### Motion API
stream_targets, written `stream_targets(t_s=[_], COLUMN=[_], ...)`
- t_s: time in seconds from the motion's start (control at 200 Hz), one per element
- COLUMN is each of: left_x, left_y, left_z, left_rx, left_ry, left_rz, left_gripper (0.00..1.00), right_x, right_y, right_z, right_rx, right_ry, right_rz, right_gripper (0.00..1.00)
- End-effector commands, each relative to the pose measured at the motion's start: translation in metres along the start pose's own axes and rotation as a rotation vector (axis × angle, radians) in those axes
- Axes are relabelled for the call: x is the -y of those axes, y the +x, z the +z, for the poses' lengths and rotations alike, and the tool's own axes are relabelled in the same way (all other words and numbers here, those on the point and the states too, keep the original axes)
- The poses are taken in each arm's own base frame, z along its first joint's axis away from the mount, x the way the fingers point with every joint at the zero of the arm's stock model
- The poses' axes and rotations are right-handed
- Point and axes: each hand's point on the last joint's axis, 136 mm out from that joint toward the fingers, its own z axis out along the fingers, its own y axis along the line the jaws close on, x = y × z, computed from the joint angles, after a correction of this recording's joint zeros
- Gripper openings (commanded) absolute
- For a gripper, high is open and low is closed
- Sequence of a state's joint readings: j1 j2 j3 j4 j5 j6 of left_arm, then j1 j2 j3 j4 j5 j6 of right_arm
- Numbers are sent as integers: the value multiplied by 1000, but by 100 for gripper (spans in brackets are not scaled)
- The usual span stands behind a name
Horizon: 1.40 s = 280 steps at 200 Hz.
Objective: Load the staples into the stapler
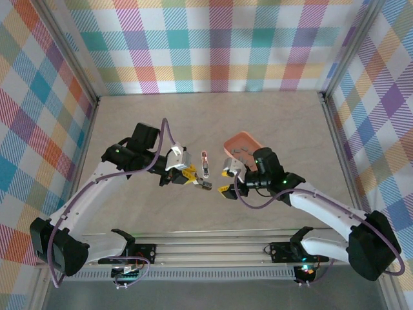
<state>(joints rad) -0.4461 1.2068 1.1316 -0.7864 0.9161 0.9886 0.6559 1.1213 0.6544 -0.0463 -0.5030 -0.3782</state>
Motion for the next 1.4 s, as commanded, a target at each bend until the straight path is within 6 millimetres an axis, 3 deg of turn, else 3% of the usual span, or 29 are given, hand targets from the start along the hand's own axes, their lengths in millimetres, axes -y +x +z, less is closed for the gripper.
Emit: stream_targets(t_s=[0.0,0.225,0.63,0.8,0.945,0.98,1.015,1.19,1.36,1.395], left_x=[-1,-2,0,-2,-5,-8,-14,-61,-107,-111], left_y=[-6,-7,-10,-10,-12,-12,-11,5,46,55], left_z=[-6,-4,-2,-1,-1,-1,-1,-8,-47,-56], left_rx=[7,22,44,48,52,46,40,29,8,10], left_ry=[-16,-11,12,14,2,-13,-42,-319,-737,-798], left_rz=[26,22,13,9,-8,-26,-59,-369,-703,-763], left_gripper=[13,13,13,13,14,19,33,70,98,100], right_x=[-5,-21,-34,-40,-41,-41,-37,-11,8,9], right_y=[-37,-64,-82,-82,-79,-79,-80,-79,-61,-59], right_z=[-4,14,37,43,44,43,42,36,44,48], right_rx=[59,77,105,110,105,110,116,132,86,69], right_ry=[15,-25,-118,-163,-172,-164,-138,47,276,315], right_rz=[-15,-71,-105,-100,-101,-101,-87,174,409,443], right_gripper=[65,68,65,54,31,25,20,13,13,13])
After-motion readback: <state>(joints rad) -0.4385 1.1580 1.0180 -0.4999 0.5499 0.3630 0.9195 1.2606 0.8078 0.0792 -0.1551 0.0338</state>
